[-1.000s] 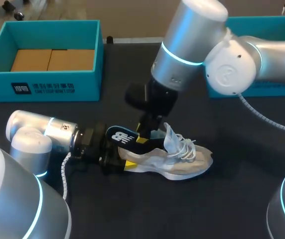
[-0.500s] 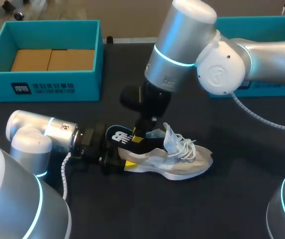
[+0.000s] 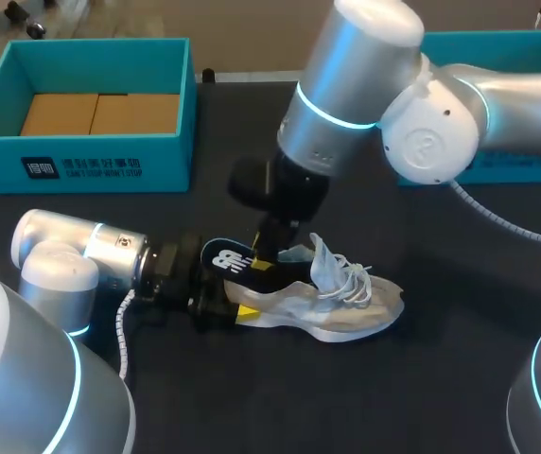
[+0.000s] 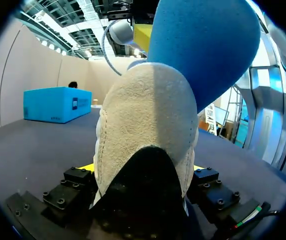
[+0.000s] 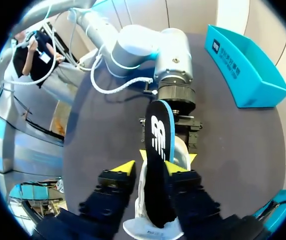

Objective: Take the shoe out of the shoebox, open the shoe tongue, remove and reinsert the insole, then place the shoe into the shoebox

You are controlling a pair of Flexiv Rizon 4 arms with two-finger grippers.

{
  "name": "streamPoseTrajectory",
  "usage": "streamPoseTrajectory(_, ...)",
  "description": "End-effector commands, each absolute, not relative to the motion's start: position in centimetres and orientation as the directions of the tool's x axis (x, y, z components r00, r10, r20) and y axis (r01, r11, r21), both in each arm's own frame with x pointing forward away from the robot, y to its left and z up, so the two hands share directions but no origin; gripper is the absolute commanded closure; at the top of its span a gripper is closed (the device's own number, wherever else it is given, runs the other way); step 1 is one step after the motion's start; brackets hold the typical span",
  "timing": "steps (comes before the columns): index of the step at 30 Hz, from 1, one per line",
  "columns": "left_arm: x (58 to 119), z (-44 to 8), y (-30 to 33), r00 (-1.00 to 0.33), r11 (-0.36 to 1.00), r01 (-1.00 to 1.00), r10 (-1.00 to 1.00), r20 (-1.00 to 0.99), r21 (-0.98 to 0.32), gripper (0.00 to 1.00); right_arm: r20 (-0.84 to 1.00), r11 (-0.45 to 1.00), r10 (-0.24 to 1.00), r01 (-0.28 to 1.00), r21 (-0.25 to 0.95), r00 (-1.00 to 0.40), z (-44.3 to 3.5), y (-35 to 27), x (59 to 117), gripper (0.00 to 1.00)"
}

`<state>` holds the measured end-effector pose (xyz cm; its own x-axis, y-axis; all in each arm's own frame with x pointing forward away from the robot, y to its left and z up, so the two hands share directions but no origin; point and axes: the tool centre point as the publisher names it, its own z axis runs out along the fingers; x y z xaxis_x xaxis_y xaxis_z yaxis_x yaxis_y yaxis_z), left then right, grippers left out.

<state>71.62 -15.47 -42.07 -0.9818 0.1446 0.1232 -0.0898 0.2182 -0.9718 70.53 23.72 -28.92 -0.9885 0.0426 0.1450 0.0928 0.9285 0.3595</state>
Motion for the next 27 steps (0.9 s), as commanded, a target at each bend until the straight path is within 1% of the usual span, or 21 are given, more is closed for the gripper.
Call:
streamPoseTrajectory(1,71.8,-42.3,-15.6,-0.982,0.219,-0.09,0.143,0.123,-0.972,1.0,0.15,0.928,0.041,0.093,0.36,-0.988,-28.8,23.3,70.8,0.51)
streamPoseTrajectory(3,71.8,-42.3,-15.6,-0.982,0.219,-0.09,0.143,0.123,-0.972,1.0,0.166,0.929,0.043,0.101,0.357,-0.985,-29.2,23.3,71.2,0.5)
streamPoseTrajectory(5,71.8,-42.3,-15.6,-0.982,0.219,-0.09,0.143,0.123,-0.972,1.0,0.177,0.929,0.045,0.106,0.355,-0.983,-29.6,23.3,71.5,0.46)
streamPoseTrajectory(11,71.8,-42.3,-15.6,-0.982,0.219,-0.09,0.143,0.123,-0.972,1.0,0.215,0.925,0.052,0.128,0.357,-0.975,-30.4,23.5,72.1,0.44)
streamPoseTrajectory(14,71.8,-42.3,-15.6,-0.982,0.219,-0.09,0.143,0.123,-0.972,1.0,0.221,0.924,0.056,0.134,0.357,-0.974,-30.6,23.4,72.2,0.36)
streamPoseTrajectory(16,71.8,-42.3,-15.6,-0.982,0.219,-0.09,0.143,0.123,-0.972,1.0,0.225,0.923,0.059,0.139,0.359,-0.973,-30.6,23.4,72.1,0.34)
streamPoseTrajectory(20,71.8,-42.3,-15.6,-0.982,0.219,-0.09,0.143,0.123,-0.972,1.0,0.227,0.923,0.063,0.144,0.358,-0.972,-30.7,23.4,71.9,0.36)
streamPoseTrajectory(24,71.8,-42.3,-15.6,-0.982,0.219,-0.09,0.143,0.123,-0.972,1.0,0.254,0.919,0.069,0.16,0.359,-0.965,-31.6,23.4,71.9,0.44)
streamPoseTrajectory(26,71.8,-42.3,-15.6,-0.982,0.219,-0.09,0.143,0.123,-0.972,1.0,0.268,0.917,0.069,0.167,0.363,-0.961,-32.0,23.4,71.9,0.51)
streamPoseTrajectory(27,71.8,-42.3,-15.6,-0.982,0.219,-0.09,0.143,0.123,-0.972,1.0,0.275,0.914,0.069,0.171,0.368,-0.959,-32.2,23.4,71.9,0.51)
